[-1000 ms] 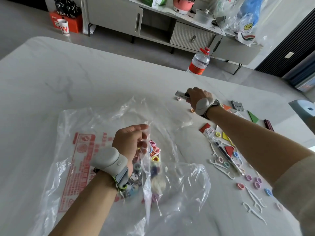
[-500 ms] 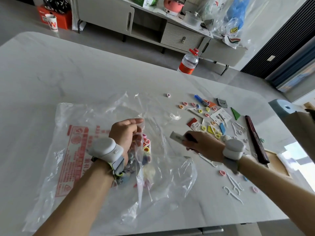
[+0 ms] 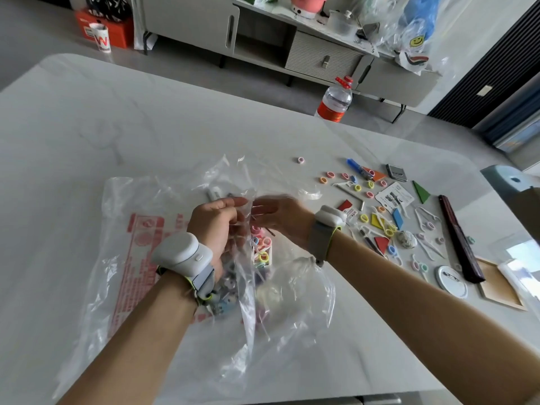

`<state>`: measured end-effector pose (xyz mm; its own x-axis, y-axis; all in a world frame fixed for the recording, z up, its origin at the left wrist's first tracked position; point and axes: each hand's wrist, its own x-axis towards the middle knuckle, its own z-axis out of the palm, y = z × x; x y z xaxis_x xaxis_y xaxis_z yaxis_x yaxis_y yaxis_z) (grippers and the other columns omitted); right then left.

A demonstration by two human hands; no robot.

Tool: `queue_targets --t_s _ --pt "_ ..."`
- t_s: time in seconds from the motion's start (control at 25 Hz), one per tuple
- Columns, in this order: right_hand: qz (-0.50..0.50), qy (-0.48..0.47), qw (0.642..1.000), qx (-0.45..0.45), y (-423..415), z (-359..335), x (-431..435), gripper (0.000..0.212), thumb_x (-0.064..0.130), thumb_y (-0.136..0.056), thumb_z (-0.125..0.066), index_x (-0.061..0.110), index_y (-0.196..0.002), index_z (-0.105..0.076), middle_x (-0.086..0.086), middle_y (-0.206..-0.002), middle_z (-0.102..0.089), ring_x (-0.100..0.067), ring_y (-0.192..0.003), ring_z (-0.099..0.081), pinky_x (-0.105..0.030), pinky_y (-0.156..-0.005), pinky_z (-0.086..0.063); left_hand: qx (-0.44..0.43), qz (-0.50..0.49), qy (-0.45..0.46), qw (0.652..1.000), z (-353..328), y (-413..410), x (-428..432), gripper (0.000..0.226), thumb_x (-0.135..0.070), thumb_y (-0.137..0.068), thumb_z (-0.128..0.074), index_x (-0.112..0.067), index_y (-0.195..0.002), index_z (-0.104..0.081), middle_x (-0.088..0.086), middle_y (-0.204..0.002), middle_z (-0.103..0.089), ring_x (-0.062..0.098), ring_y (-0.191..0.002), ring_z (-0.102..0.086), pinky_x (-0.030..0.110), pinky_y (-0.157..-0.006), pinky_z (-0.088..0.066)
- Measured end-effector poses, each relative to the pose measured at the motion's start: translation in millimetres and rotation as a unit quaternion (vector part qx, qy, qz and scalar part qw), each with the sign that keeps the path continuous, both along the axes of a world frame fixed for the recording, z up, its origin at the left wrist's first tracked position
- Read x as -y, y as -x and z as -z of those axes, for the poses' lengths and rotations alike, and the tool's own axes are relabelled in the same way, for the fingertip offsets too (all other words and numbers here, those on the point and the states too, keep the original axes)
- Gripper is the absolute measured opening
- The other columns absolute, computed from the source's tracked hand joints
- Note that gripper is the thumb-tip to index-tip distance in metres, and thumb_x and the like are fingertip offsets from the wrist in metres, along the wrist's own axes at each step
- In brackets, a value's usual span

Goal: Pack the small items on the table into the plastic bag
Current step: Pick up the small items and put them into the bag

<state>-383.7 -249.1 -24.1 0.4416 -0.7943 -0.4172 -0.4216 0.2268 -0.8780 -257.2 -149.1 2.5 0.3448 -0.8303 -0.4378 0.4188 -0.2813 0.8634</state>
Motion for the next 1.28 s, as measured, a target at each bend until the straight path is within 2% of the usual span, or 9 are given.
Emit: queue_targets --t_s 0.24,0.4,0.52,0.72,0.84,0.96,1.08,1.16,1.28 --pt "0.017 -0.015 0.999 0.039 41.0 -8.2 -12.1 0.039 -0.024 -0.083 -0.047 -0.009 -0.118 -0.058 -0.021 -0.115 -0.063 -0.025 -0.099 -0.064 -0.02 -0.087 -0.053 -0.006 0.005 0.012 1.0 5.2 2.5 1.0 0.04 0.008 -0.08 -0.038 -0.008 -0.098 -0.07 0.0 -0.053 -0.054 0.014 -0.034 -0.045 0.016 -0.033 -0.032" --pt "0.086 0.06 0.985 -0.137 74.9 -19.3 2.3 0.037 -0.017 -0.079 -0.039 0.005 -0.068 -0.067 -0.007 -0.067 -0.065 -0.011 -0.057 -0.06 -0.019 -0.053 -0.05 -0.017 0.005 0.015 1.0 4.9 3.7 3.7 0.04 0.009 -0.081 -0.038 -0.008 -0.097 -0.07 -0.002 -0.051 -0.055 0.013 -0.035 -0.045 0.016 -0.034 -0.035" --pt "0.142 0.165 0.947 -0.235 87.6 -18.5 42.4 0.04 -0.009 -0.081 -0.041 0.016 -0.058 -0.063 -0.001 -0.058 -0.061 -0.007 -0.044 -0.053 -0.02 -0.042 -0.04 -0.015 0.007 0.009 1.0 4.8 6.9 4.8 0.039 0.008 -0.081 -0.039 -0.009 -0.094 -0.071 -0.001 -0.051 -0.056 0.013 -0.035 -0.045 0.022 -0.04 -0.034" --pt "-0.002 0.287 0.889 -0.356 84.8 -7.0 118.3 0.034 0.014 -0.091 -0.051 0.031 -0.12 -0.059 -0.004 -0.12 -0.058 -0.023 -0.109 -0.058 -0.032 -0.084 -0.049 -0.011 0.006 0.003 1.0 7.5 8.3 7.4 0.038 0.008 -0.08 -0.04 -0.01 -0.091 -0.071 0.001 -0.054 -0.056 0.013 -0.036 -0.044 0.029 -0.049 -0.024" --pt "-0.135 0.307 0.817 -0.469 71.6 7.3 146.5 0.047 0.035 -0.1 -0.036 0.032 -0.146 -0.03 0.0 -0.155 -0.026 -0.025 -0.142 -0.026 -0.044 -0.116 -0.022 -0.005 0.007 0.002 1.0 7.1 8.5 7.1 0.036 0.007 -0.082 -0.041 -0.008 -0.095 -0.071 0.004 -0.059 -0.056 0.013 -0.037 -0.045 0.027 -0.047 -0.027" --pt "-0.176 0.278 0.837 -0.437 53.7 17.7 159.4 0.051 0.029 -0.102 -0.035 0.017 -0.15 -0.023 -0.003 -0.159 -0.015 -0.024 -0.147 -0.012 -0.038 -0.12 -0.012 -0.001 0.012 -0.005 1.0 6.2 8.1 7.8 0.035 0.006 -0.083 -0.042 -0.01 -0.094 -0.071 0.005 -0.059 -0.057 0.013 -0.038 -0.045 0.023 -0.041 -0.031" --pt "-0.156 0.343 0.818 -0.434 53.9 26.1 153.0 0.048 0.015 -0.1 -0.042 0.0 -0.144 -0.031 -0.013 -0.154 -0.028 -0.025 -0.143 -0.027 -0.008 -0.1 -0.037 -0.003 0.007 0.001 1.0 6.9 6.3 9.7 0.035 0.009 -0.083 -0.041 -0.007 -0.093 -0.071 0.01 -0.064 -0.057 0.012 -0.037 -0.047 0.017 -0.034 -0.035" --pt "-0.134 0.327 0.84 -0.413 69.9 24.5 143.8 0.048 0.023 -0.097 -0.048 0.016 -0.143 -0.039 -0.004 -0.153 -0.032 -0.022 -0.141 -0.032 -0.02 -0.106 -0.037 -0.008 0.007 0.005 1.0 7.8 6.9 10.3 0.036 0.011 -0.082 -0.04 -0.004 -0.094 -0.07 0.012 -0.066 -0.057 0.014 -0.038 -0.048 0.017 -0.034 -0.037" --pt "-0.134 0.361 0.798 -0.464 98.1 21.1 134.8 0.044 0.018 -0.094 -0.046 0.026 -0.137 -0.048 0.004 -0.148 -0.041 -0.02 -0.138 -0.036 -0.036 -0.113 -0.029 0.002 0.016 0.004 1.0 8.6 12.5 9.5 0.037 0.01 -0.082 -0.04 -0.005 -0.094 -0.07 0.009 -0.064 -0.058 0.014 -0.038 -0.048 0.017 -0.033 -0.035"
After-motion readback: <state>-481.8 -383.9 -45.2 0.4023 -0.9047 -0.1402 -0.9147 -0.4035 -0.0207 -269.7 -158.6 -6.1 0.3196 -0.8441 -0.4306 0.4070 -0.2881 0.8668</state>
